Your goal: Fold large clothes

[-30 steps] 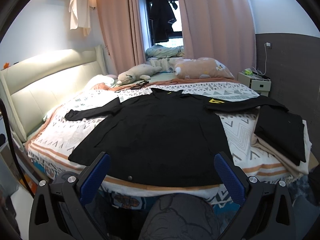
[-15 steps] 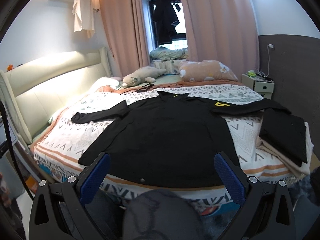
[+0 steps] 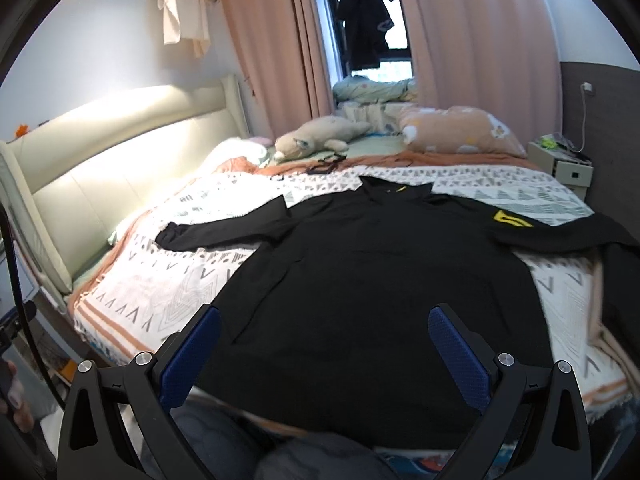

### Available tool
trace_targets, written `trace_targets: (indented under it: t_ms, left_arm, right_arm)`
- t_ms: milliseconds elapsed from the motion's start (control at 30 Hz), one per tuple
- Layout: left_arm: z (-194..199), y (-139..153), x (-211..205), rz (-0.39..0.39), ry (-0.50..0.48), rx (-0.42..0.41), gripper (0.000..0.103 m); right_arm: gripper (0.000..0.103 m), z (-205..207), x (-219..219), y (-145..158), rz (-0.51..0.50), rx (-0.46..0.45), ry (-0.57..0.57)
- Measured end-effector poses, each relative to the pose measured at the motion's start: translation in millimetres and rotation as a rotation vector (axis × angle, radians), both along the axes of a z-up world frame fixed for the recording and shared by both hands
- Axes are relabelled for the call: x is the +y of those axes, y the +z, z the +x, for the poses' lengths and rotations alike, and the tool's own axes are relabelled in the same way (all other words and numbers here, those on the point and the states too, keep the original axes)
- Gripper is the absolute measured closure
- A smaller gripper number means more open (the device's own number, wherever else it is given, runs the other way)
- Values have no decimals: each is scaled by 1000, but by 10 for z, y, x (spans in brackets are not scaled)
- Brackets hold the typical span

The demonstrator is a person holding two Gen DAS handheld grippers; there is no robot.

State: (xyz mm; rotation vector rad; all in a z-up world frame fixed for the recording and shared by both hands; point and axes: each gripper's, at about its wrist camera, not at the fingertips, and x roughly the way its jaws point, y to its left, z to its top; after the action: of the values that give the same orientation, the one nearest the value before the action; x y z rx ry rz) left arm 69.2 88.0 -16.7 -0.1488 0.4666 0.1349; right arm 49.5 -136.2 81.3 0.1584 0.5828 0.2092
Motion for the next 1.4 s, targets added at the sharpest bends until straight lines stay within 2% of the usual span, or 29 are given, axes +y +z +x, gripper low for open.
trace_targets:
  t_ms: [333,933,1100,1233,1300,1400]
  left_arm:
    - [814,-114,285,-37,62,71,0]
    - [2219,-285,789,-60,139,171,0]
    - [2636,-392,1033,-83,179,212,6]
    - [3005,-560,1179,-82,196,258,9]
    - [3211,-666,1256,-83,208,284,9]
    - [3498,-827,1403,-125,219,308,9]
  right_arm:
    - [0,1057,378,-182,23,53,27]
    - [0,2615,769,-640,139,155,-40]
    - [5,2953,875,-764,124,165,-56]
    - [18,3256,972,-901,83,227,-88]
    - [19,3381,995,-958,90,249,-78]
    - [22,3577,978,-1056,100,270,-100]
